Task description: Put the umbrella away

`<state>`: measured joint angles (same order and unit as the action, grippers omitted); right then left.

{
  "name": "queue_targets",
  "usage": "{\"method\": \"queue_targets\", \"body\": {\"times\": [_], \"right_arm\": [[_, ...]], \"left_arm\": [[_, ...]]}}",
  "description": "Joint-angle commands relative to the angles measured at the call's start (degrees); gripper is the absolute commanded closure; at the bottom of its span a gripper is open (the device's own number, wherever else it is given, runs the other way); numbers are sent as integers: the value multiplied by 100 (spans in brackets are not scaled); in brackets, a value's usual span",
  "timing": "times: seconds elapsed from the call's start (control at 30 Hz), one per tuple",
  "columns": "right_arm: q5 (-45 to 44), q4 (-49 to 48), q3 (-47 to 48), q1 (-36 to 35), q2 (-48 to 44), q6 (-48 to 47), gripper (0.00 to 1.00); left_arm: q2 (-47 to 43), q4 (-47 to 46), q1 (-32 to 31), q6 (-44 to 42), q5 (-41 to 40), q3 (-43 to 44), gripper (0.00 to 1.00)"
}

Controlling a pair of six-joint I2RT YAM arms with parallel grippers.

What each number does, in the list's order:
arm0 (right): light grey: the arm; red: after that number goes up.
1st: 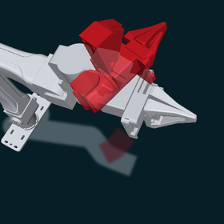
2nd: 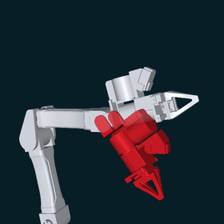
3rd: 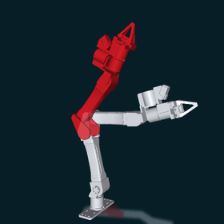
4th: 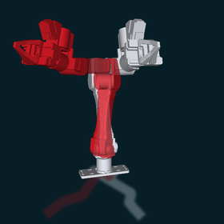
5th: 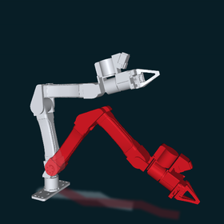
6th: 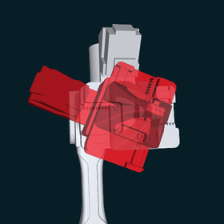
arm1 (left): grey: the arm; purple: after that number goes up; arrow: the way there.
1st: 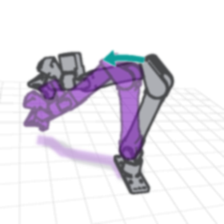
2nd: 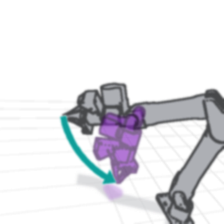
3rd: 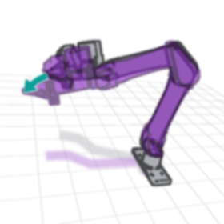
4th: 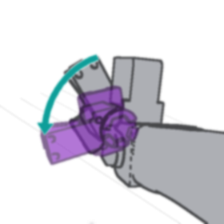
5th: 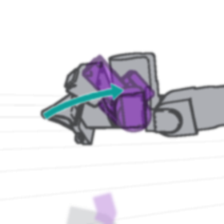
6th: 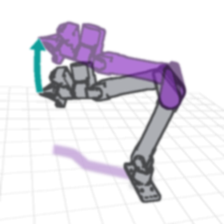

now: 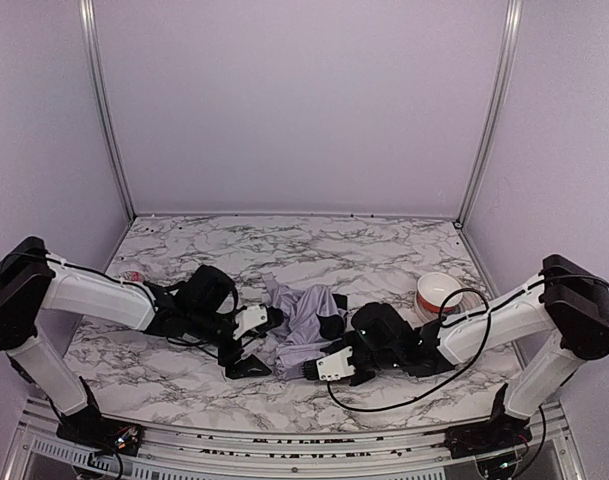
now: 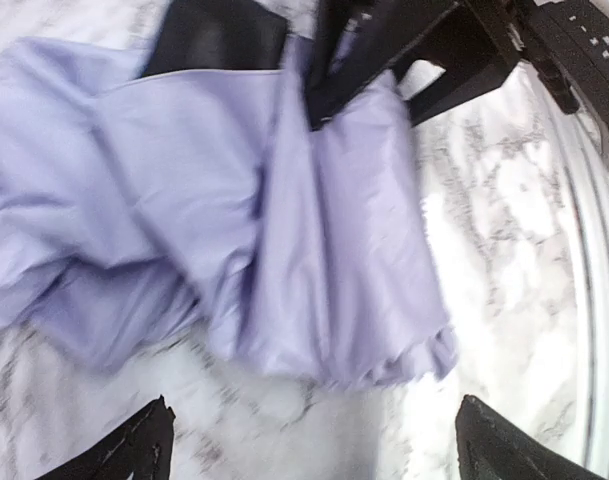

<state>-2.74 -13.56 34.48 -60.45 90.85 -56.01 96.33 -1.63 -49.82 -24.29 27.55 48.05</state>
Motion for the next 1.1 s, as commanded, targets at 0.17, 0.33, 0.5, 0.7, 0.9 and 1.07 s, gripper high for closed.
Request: {"method": "queue_targets", "body": {"times": [0.17, 0.33, 0.5, 0.7, 0.9, 1.07], "right_arm": [[395, 2082, 783, 171, 789, 803, 95], [1584, 3661, 2064, 525, 1467, 1784, 89], [2266, 4848, 2892, 693, 2319, 2235, 91], [3717, 5541, 3328, 1000, 2710, 2440, 91], [4461, 6068, 3502, 1017, 2877, 2207, 92], [4533, 6036, 3568, 1072, 2851, 2289, 92]], "left_arm": [[-2269, -2920, -192, -177, -1501, -2220, 3], [-2764, -2897, -1255, -1106, -2863, -2593, 7], [-2876, -2825, -1598, -1445, -3336, -2696, 16], [-1741, -2395, -1860, -2137, -4383, -2236, 15], [-430, -2324, -1979, -2396, -5059, -1416, 13], [92, -2249, -1970, -2245, -4880, -1173, 21]]}}
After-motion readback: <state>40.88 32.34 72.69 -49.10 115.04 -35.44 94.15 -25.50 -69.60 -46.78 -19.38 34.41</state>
